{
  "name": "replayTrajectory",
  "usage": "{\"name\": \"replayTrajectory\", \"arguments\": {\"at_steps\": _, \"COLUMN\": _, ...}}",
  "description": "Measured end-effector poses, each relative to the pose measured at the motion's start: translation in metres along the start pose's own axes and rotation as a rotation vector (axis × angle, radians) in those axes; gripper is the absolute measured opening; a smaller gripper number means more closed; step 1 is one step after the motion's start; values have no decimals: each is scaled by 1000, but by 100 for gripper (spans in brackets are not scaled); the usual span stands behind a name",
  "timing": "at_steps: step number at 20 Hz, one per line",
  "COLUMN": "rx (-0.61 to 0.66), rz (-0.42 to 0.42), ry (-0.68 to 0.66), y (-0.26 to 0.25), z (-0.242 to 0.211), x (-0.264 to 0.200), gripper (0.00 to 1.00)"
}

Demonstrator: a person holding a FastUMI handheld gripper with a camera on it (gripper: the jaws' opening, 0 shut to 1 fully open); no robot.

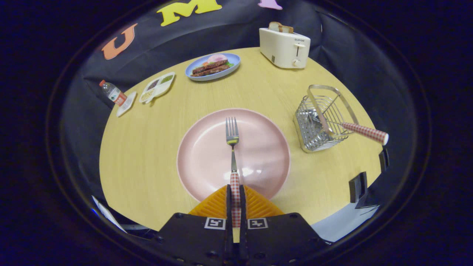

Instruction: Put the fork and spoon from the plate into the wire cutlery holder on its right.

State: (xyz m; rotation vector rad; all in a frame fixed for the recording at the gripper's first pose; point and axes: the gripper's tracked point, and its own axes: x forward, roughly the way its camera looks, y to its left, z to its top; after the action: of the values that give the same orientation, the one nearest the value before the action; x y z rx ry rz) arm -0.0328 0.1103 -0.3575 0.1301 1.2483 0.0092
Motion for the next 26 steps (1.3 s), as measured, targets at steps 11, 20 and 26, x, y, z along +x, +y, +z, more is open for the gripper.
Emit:
{"name": "replayTrajectory", "arguments": {"at_steps": 11, "rx": 52, "rz": -42, "ry": 129, "y": -104, "z": 57, "x": -112, "gripper": 7}}
{"name": "replayTrajectory", "arguments": {"at_steps": 20, "rx": 118, "rz": -38, "ry": 384, "y": -130, "z": 54, "x": -99, "gripper": 6}}
{"name": "replayTrajectory", "arguments": {"at_steps": 26, "rx": 155, "rz": -61, "ry": 492, "y": -139, "z": 62, "x": -83, "gripper": 6}}
